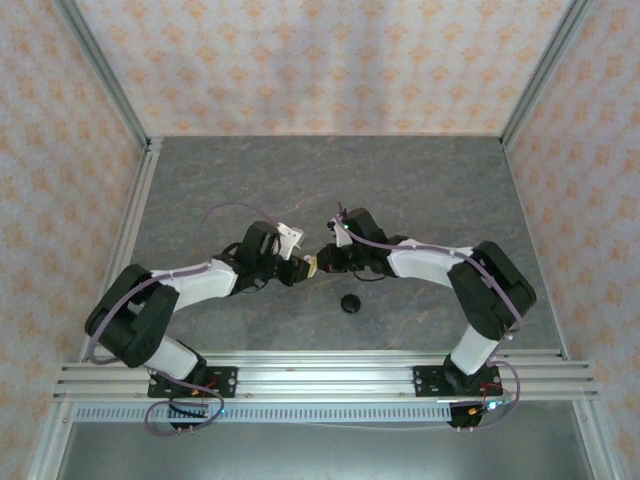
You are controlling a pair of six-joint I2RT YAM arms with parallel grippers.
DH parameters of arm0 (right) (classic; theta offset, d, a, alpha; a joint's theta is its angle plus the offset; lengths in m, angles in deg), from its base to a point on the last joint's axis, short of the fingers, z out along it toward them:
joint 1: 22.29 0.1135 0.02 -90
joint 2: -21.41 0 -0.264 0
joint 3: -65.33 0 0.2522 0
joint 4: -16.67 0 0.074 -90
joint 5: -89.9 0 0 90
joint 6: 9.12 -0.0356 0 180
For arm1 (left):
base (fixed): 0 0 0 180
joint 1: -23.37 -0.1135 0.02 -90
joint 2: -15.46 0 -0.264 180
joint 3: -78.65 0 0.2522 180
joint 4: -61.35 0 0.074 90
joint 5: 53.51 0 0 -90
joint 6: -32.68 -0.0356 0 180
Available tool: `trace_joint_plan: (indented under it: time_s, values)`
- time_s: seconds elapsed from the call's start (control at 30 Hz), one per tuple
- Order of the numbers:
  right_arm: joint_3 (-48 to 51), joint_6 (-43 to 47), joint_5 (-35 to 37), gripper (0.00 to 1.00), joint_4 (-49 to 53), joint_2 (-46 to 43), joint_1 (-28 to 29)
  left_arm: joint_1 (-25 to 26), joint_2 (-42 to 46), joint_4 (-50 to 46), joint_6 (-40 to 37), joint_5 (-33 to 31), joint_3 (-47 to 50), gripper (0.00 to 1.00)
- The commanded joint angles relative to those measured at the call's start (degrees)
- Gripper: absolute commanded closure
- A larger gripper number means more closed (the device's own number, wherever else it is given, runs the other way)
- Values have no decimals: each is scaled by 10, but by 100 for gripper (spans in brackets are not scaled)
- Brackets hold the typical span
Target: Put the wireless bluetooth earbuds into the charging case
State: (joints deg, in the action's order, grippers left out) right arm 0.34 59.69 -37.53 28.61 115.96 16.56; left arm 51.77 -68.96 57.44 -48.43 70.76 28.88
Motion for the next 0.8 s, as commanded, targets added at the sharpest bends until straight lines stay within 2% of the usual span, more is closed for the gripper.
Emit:
trace_joint_plan:
  time_s: [0.0, 0.33, 0.43, 0.77]
  values:
    - [-19, 8, -17, 92, 64, -67, 9, -4, 48, 59, -17, -9, 9, 100]
    - [-130, 57, -17, 91, 234, -176, 25, -4, 214, 75, -44, -7, 18, 100]
    - [-167, 65, -26, 86, 267, -191, 29, -4, 255, 79, -43, -12, 18, 100]
    - [-239, 66, -37, 77, 301, -198, 41, 8, 315, 70, -37, -29, 13, 100]
